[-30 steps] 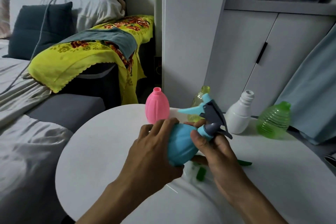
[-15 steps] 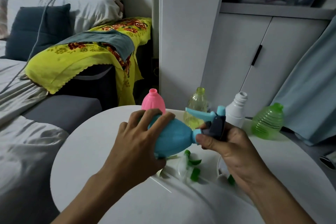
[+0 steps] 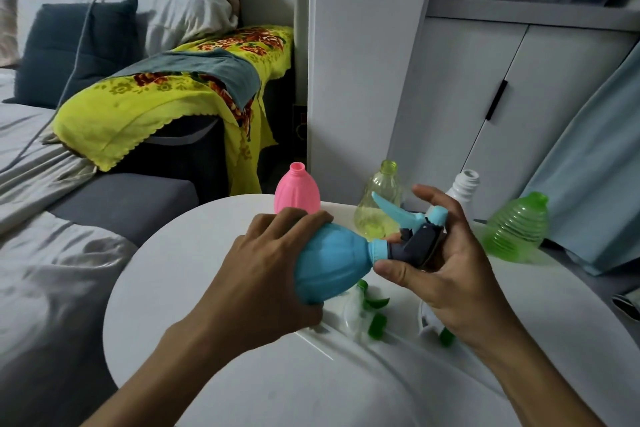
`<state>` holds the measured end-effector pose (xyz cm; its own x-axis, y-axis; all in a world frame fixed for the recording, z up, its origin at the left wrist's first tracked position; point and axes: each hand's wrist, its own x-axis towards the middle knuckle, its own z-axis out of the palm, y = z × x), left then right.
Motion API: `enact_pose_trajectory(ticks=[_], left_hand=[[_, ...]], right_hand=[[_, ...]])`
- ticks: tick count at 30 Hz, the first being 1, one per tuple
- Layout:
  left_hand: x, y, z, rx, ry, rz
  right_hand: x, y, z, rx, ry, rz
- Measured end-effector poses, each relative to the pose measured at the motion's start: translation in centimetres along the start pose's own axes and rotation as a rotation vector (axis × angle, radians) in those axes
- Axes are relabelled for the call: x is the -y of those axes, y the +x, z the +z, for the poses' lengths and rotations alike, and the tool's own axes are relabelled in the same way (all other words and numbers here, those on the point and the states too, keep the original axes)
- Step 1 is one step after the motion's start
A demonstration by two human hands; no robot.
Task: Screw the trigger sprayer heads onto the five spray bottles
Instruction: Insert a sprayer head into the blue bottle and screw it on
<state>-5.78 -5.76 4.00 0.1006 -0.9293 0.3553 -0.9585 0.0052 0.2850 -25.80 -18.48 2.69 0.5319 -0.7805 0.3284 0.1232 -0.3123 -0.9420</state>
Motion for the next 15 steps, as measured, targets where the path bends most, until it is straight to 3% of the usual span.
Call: enact_pose_trajectory(ticks=[5, 15], left_hand=[[-0.1, 0.2, -0.5, 0.015, 0.047, 0.002], [0.2, 0.4, -0.9, 0.066, -0.08, 0.026]], right_hand=[[0.4, -0.3, 0.6, 0.022, 0.014, -0.042], [2.4, -0.2, -0.4, 0.129, -0.179, -0.194]])
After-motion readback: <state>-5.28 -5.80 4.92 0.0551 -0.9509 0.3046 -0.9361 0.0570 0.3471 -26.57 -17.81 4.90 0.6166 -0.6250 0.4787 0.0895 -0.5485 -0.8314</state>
